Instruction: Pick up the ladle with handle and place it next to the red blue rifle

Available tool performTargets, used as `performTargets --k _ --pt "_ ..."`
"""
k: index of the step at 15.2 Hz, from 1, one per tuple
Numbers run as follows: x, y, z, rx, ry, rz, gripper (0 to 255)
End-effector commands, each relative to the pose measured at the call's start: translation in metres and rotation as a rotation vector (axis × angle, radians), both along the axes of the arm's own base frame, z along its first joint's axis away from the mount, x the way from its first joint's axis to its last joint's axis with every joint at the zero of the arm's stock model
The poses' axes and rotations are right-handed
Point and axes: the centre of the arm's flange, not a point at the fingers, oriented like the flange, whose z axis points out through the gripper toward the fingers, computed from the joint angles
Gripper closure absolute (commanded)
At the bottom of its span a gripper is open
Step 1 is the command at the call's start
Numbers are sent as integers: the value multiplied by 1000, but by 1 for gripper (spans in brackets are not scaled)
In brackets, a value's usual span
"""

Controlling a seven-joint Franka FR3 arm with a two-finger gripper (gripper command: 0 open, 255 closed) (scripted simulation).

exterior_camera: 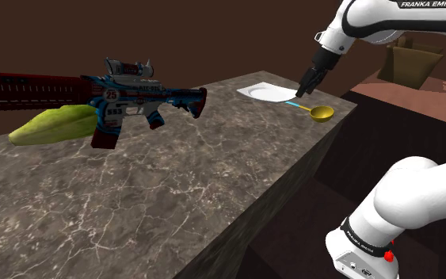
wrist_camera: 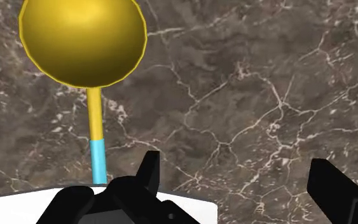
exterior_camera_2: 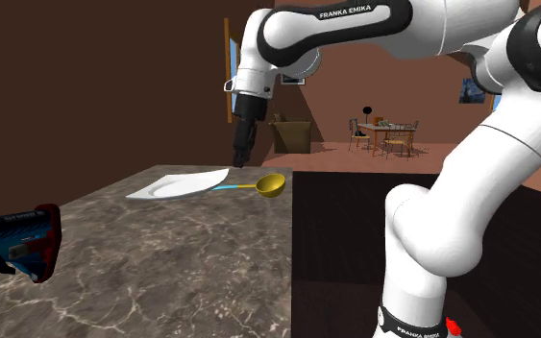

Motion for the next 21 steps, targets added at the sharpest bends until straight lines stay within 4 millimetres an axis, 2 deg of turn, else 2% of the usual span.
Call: performTargets --k 1,8,9,16,21 --pt "5 -21 -15 -4 6 -18 0" --pt "22 -96 -61 -15 30 -81 0" --pt "23 -102 -65 -16 31 -86 0" --pt "29 -99 -101 -16 31 -86 0" --pt "29 -99 -104 -16 31 -86 0"
